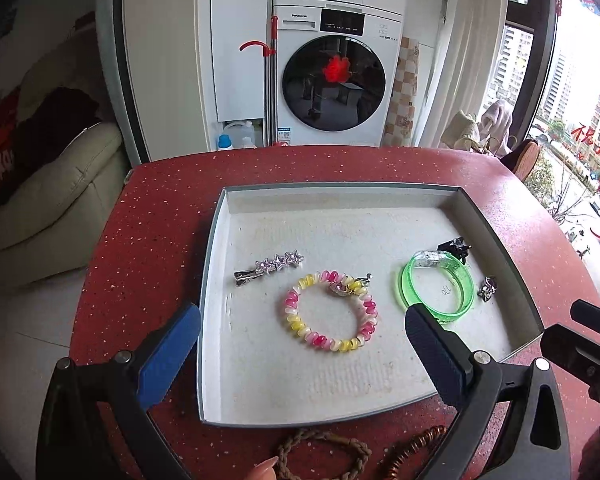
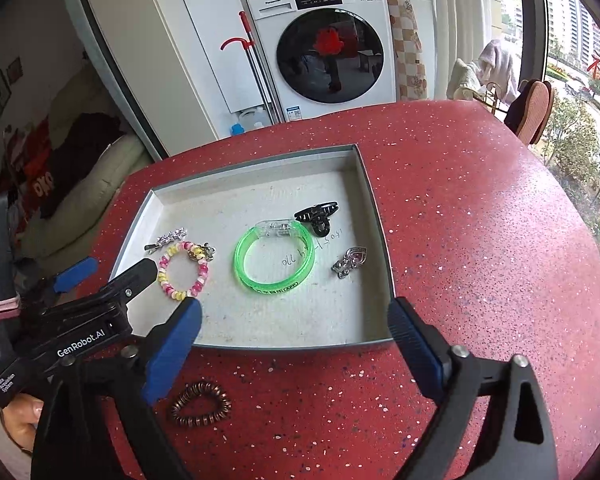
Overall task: Organize jewelry
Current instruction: 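Lift both tools out of the tray toward the remaining items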
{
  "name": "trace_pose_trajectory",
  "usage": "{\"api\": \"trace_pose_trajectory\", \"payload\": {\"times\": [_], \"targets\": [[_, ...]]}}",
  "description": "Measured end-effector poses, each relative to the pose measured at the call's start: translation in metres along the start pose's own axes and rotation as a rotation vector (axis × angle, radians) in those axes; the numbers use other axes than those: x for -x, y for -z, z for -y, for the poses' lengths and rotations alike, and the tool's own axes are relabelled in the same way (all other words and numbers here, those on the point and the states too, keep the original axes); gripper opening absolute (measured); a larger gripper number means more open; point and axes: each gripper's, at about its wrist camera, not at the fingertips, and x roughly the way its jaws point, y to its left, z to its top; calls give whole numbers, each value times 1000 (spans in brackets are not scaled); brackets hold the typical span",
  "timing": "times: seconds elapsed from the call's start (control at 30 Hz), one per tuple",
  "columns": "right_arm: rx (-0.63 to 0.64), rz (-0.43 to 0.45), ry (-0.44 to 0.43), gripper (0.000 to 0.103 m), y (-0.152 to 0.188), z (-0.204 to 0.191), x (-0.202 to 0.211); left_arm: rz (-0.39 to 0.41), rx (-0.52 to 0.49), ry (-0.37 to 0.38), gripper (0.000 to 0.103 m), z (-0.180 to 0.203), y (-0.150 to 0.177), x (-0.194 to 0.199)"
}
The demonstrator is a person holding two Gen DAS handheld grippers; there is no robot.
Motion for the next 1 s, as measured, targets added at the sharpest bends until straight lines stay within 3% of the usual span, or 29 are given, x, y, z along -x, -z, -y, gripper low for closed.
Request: {"api": "trace_pose_trajectory", "payload": {"times": [0.2,0.4,0.67,1.0], "targets": [[46,48,0,103,9,-13,22,8,-9,23,103,-2,13,25],[45,93,-40,103,20,-27,44,27,-37,-1,103,-5,29,48],[35,58,-37,103,38,-38,61,51,-24,-29,103,-20,48,72],[68,3,-60,103,76,-45,68,-33,15,20,103,-39,89,76]]}}
